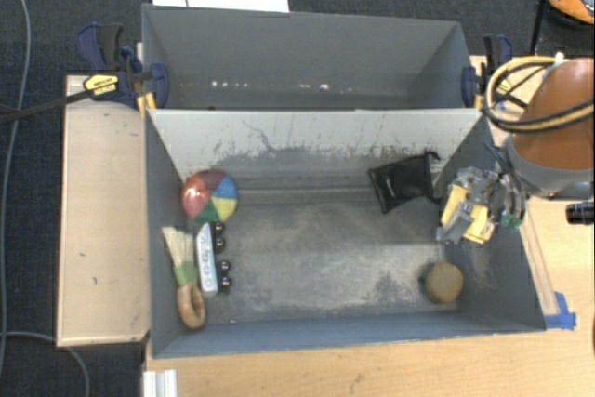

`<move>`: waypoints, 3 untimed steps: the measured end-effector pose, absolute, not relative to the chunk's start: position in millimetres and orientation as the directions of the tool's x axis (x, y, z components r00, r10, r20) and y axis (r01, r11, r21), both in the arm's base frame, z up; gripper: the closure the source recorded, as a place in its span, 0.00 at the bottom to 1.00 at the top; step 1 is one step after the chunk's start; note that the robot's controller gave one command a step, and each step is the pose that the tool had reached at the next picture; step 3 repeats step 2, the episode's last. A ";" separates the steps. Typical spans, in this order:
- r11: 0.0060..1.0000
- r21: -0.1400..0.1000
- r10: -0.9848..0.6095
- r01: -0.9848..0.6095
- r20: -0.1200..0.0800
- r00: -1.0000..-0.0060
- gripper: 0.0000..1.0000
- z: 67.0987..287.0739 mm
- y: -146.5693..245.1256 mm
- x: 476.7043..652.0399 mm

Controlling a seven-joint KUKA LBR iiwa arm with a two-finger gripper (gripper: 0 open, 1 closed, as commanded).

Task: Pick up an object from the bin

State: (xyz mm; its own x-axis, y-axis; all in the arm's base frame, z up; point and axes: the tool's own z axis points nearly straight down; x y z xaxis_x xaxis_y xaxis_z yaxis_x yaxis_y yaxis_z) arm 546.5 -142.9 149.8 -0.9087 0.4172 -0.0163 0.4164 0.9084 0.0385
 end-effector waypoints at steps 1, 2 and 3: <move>0.914 0.036 0.405 0.405 0.000 -0.914 1.00 191.0 -141.6 541.9; 0.927 0.037 0.374 0.374 -0.014 -0.927 1.00 257.3 -136.9 531.6; 0.927 0.037 0.374 0.374 -0.014 -0.927 1.00 257.3 -136.9 531.6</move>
Offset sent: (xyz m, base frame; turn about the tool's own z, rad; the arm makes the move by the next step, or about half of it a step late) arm -0.0182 0.0077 0.1172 -0.0550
